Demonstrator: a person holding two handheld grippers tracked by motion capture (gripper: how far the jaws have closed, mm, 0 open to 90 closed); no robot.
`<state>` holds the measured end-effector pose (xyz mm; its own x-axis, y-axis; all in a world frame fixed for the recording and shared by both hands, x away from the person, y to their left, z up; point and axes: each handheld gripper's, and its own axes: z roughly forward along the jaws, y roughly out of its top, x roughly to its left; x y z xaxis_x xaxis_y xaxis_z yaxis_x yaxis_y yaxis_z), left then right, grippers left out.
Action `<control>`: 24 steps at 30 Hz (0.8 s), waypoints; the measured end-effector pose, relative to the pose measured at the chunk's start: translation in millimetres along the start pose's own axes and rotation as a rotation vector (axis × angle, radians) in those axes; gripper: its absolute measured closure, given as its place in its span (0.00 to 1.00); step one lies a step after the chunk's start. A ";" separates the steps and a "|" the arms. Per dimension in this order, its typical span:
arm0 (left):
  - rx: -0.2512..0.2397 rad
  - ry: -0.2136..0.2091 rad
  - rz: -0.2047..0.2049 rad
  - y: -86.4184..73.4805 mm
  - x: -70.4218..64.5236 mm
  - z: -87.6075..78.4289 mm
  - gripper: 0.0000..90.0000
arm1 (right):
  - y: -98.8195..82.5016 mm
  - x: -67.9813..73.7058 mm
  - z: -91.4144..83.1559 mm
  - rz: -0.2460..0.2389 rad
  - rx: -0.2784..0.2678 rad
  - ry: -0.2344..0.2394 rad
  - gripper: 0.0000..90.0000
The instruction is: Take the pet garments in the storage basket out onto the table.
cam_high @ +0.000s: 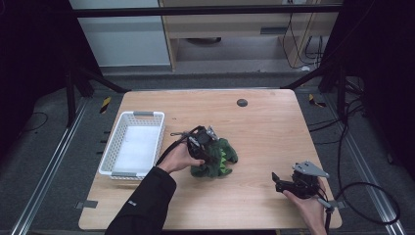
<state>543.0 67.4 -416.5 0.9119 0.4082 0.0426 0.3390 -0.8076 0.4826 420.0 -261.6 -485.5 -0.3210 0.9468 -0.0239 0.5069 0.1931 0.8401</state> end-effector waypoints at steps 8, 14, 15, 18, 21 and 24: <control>-0.075 0.033 0.001 -7.3 -3.2 -21.7 0.28 | 0.1 -0.3 -0.4 0.005 -0.001 -0.003 0.07; -0.138 0.045 -0.024 -16.8 -5.8 -39.3 0.27 | 0.4 0.2 -1.0 0.008 -0.001 -0.004 0.07; -0.153 0.047 -0.031 -19.1 -6.0 -42.6 0.27 | 0.5 0.3 -1.0 0.008 -0.002 -0.005 0.07; -0.207 0.059 -0.055 -28.3 -7.8 -54.1 0.27 | 0.3 0.0 -0.9 0.006 -0.003 -0.008 0.07; -0.244 0.075 -0.068 -36.0 -10.9 -59.8 0.27 | 0.3 -0.1 -1.0 0.007 -0.003 -0.009 0.07; -0.280 0.087 -0.090 -44.7 -14.2 -64.7 0.28 | 0.6 0.2 -1.8 0.015 -0.004 -0.008 0.07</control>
<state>500.0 125.2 -382.0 0.8536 0.5177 0.0578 0.3297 -0.6229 0.7094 418.8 -261.7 -484.0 -0.3065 0.9517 -0.0157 0.5083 0.1776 0.8427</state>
